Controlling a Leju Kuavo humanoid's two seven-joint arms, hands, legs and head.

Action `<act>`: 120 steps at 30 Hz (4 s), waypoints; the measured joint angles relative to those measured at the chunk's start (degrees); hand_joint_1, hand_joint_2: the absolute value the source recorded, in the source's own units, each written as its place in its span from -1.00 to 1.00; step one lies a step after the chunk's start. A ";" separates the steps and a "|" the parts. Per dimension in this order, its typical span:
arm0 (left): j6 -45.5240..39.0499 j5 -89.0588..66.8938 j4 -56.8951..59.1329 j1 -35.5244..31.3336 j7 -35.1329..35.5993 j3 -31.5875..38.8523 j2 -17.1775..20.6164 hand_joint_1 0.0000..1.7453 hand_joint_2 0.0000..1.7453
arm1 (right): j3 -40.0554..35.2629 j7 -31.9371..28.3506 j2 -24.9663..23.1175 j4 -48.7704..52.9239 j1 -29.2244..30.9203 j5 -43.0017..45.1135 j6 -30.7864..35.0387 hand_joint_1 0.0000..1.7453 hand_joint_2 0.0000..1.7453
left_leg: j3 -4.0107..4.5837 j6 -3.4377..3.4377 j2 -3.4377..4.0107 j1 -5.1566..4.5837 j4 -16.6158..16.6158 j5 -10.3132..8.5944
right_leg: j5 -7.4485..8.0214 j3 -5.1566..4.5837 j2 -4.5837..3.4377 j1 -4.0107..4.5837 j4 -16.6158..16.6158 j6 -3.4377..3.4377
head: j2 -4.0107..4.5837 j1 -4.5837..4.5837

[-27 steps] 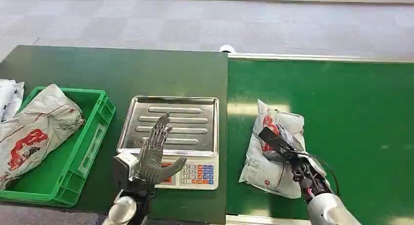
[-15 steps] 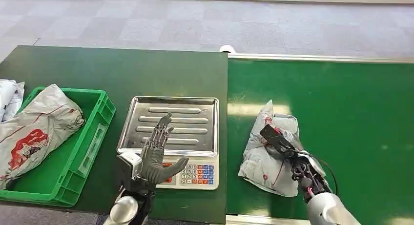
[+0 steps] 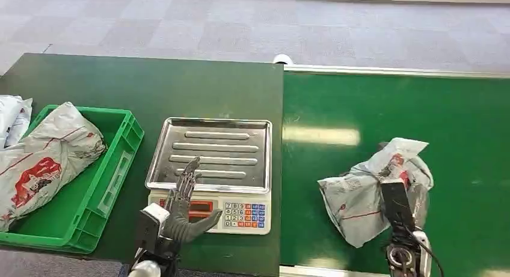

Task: Moved the parcel from conveyor to table for the left to box.

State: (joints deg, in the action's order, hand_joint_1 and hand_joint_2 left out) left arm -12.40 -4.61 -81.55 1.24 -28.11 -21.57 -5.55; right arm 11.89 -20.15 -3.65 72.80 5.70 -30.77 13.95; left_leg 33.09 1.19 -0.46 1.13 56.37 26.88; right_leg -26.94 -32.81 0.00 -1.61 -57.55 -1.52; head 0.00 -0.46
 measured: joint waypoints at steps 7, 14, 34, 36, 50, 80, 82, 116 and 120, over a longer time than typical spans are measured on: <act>-3.03 0.81 0.04 1.60 -1.99 0.79 0.87 -1.00 1.00 | 2.60 -1.16 -0.28 19.18 -7.01 2.29 3.60 1.00 1.00 | -0.03 0.00 0.12 0.00 0.00 0.01 | 0.00 0.00 -0.04 0.00 0.00 0.02 | 0.00 -0.02; -4.72 1.90 0.04 1.46 -3.78 1.27 1.29 -1.00 1.00 | 1.55 -1.99 0.33 23.83 -6.11 -0.05 3.16 1.00 1.00 | -0.07 0.00 0.21 0.00 -0.01 -0.02 | 0.05 0.06 -0.12 0.00 0.00 0.04 | 0.00 -0.02; -11.01 -1.22 -7.20 -6.56 -6.03 9.55 0.55 -1.00 1.00 | -23.98 7.46 0.61 -11.94 27.62 -7.92 -15.17 1.00 1.00 | 0.30 0.06 0.27 0.05 -0.01 -0.46 | 0.44 -0.30 -0.17 0.08 -0.05 0.13 | 0.00 0.02; -11.84 -1.86 -9.57 -6.78 -5.46 11.32 0.13 -1.00 1.00 | -25.61 7.13 -1.11 -18.03 30.69 -7.48 -16.39 1.00 1.00 | 0.28 0.07 0.34 0.06 -0.01 -0.47 | 0.47 -0.36 -0.21 0.08 -0.06 0.15 | 0.00 0.00; -13.15 -0.59 -14.71 -7.10 -5.68 18.55 -1.33 -1.00 1.00 | -33.45 2.75 -10.95 -37.52 40.69 -4.33 -24.37 1.00 1.00 | 0.34 0.12 0.22 0.14 -0.01 -0.52 | 0.44 -0.40 -0.14 0.15 -0.10 0.17 | 0.00 0.02; -11.08 -0.70 -15.74 -6.22 -5.81 23.76 -2.97 -1.00 1.00 | -37.33 3.30 -12.61 -44.73 42.90 -0.48 -21.62 -1.00 1.00 | 0.31 0.12 0.17 0.14 -0.01 -0.53 | 0.45 -0.40 -0.15 0.16 -0.10 0.17 | 0.00 0.02; -11.03 -0.70 -15.74 -6.22 -5.81 23.76 -3.02 -1.00 1.00 | -37.33 3.28 -12.61 -45.00 42.92 -0.42 -21.49 -1.00 1.00 | 0.31 0.12 0.17 0.14 -0.01 -0.53 | 0.45 -0.40 -0.15 0.15 -0.10 0.17 | 0.00 0.00; 2.41 -23.28 -5.20 -19.44 3.09 9.48 -1.31 -1.00 1.00 | -28.70 -8.92 -8.33 5.20 22.18 8.91 3.56 -1.00 1.00 | 0.29 0.13 0.16 0.14 0.02 -0.48 | 0.44 -0.45 -0.16 0.14 -0.07 0.16 | 0.00 0.02; 2.78 -27.72 -2.52 -21.31 5.77 7.96 -0.77 -1.00 1.00 | -27.92 -9.46 -6.34 13.64 14.46 7.30 4.65 -1.00 1.00 | 0.31 0.14 0.21 0.13 0.02 -0.45 | 0.44 -0.44 -0.17 0.14 -0.05 0.17 | 0.00 0.00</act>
State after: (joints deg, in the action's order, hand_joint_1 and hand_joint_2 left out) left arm -9.62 -32.33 -84.07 -20.06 -22.34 -13.62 -6.32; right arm -16.02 -29.62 -9.99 86.44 20.16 -23.47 18.60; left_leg 33.41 1.33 -0.25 1.26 56.39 26.43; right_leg -26.50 -33.25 -0.17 -1.48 -57.60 -1.36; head 0.00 -0.46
